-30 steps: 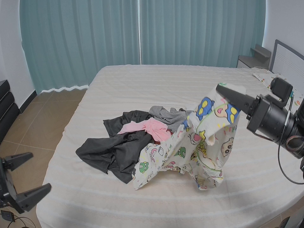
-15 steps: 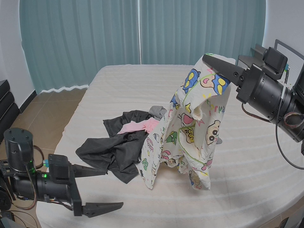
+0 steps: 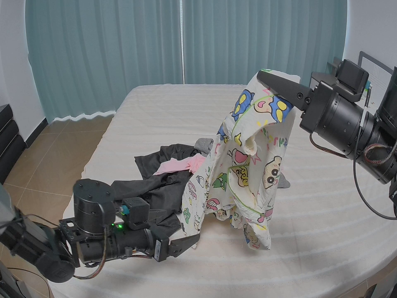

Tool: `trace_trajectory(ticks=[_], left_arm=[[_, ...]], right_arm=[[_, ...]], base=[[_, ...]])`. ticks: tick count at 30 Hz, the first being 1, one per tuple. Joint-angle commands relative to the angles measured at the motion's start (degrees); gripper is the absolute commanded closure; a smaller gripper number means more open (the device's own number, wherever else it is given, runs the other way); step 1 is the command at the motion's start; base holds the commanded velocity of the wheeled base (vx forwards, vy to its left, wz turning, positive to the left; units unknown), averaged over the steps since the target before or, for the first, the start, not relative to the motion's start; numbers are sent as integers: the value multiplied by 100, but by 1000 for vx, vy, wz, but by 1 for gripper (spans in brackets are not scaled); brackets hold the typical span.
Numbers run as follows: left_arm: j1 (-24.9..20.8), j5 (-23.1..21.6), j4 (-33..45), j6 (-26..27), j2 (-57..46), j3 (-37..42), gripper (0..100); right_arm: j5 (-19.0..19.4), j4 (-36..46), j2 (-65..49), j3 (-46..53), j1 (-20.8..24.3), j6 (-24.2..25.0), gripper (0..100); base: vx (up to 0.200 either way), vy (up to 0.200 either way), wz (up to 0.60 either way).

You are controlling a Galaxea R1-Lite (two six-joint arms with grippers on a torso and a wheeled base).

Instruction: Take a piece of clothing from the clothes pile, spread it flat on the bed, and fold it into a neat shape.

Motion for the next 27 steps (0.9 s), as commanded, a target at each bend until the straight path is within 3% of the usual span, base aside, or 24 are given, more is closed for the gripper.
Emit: trace_trajectory(ticks=[1, 6, 10, 15, 27], left_arm=[[-120, 530, -930, -159, 1593, 28, 0], [-296, 530, -1422, -713, 2076, 28, 0], [-296, 574, -1572, -836, 2490, -218, 0], [-270, 1180, -2494, -915, 3509, -614, 0], [-147, 1892, -3514, -889, 4687, -1466, 0]], right_arm=[[6, -5, -5, 6, -7, 8, 100], [6, -5, -14, 15, -33, 17, 100], [33, -14, 48, -29, -112, 26, 100], [33, -14, 57, -29, -138, 34, 100], [15, -31, -14, 6, -147, 34, 100]], base=[[0, 0, 0], [0, 0, 0], [0, 0, 0], [0, 0, 0], [0, 0, 0]])
